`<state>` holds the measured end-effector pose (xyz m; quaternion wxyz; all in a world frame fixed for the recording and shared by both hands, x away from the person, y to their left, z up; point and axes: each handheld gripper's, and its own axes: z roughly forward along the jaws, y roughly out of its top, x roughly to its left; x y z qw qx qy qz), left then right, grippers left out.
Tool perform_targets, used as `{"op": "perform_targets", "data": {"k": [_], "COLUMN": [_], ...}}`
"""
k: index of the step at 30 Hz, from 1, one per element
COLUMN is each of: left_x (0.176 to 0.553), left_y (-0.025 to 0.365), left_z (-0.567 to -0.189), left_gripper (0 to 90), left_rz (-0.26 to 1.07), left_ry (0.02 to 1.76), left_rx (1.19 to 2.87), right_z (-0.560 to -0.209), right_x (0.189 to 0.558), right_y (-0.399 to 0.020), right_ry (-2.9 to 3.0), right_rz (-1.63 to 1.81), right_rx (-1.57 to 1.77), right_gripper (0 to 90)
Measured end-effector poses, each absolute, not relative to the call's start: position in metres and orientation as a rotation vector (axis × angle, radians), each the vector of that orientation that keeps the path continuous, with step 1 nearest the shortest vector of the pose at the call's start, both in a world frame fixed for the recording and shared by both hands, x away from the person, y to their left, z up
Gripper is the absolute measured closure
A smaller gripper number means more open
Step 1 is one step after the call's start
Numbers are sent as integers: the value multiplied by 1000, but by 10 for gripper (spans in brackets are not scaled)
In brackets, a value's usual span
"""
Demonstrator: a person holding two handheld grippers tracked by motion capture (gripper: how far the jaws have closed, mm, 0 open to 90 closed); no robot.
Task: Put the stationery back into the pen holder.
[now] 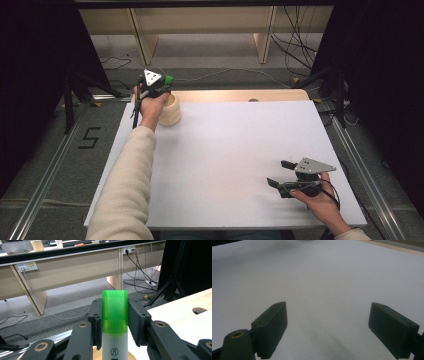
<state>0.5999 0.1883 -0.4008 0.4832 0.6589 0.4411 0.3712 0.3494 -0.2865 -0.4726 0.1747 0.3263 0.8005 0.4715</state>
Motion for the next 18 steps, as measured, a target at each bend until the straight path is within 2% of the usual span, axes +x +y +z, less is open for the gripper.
{"op": "perform_targets", "data": {"k": [18], "left_x": [598], "left_y": [193], "left_z": [-416], "left_gripper": [667], "left_rz": [873], "left_ry": [1108], "left_rx": [1624], "right_z": [-473], "right_x": [349], "right_y": [-286], "right_ry": [2278], "right_rz": [1339], "right_rx": [919], "right_gripper": [164]}}
